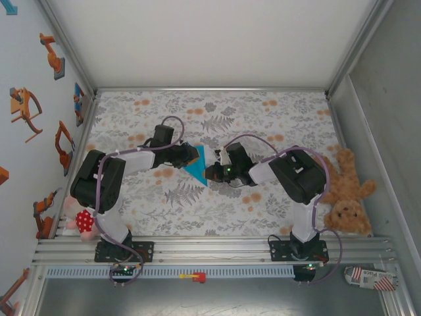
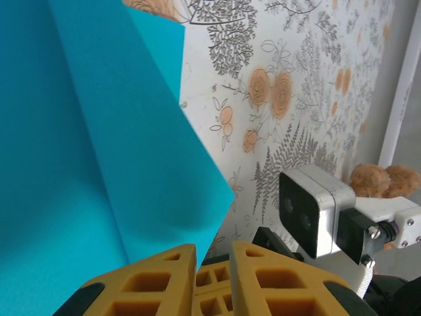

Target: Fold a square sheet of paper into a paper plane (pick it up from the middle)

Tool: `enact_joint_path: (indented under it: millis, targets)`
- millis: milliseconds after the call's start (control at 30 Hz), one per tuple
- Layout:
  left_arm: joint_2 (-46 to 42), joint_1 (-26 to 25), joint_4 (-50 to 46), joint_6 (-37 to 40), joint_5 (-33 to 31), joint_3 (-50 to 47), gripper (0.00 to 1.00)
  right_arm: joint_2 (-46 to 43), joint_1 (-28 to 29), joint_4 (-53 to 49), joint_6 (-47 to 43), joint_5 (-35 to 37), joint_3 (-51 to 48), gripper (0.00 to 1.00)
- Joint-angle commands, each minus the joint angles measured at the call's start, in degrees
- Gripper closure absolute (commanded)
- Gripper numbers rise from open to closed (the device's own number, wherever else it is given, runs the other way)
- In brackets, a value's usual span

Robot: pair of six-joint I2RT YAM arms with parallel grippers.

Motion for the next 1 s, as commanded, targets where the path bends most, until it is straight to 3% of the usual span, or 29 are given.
enact_joint_path:
  millis: [0,967]
  targets:
    - [1.55,-0.13,5.36,-1.38,3.13,-0.70,0.80,2.48,-0.98,-4.71,-0.47,3.87,-2.18,0.99]
    - [7.14,-0.22,5.77,-1.00,4.17,0.88,0.83,-3.15,-2.12,-3.31,0.53,1.33,-3.16,0.84]
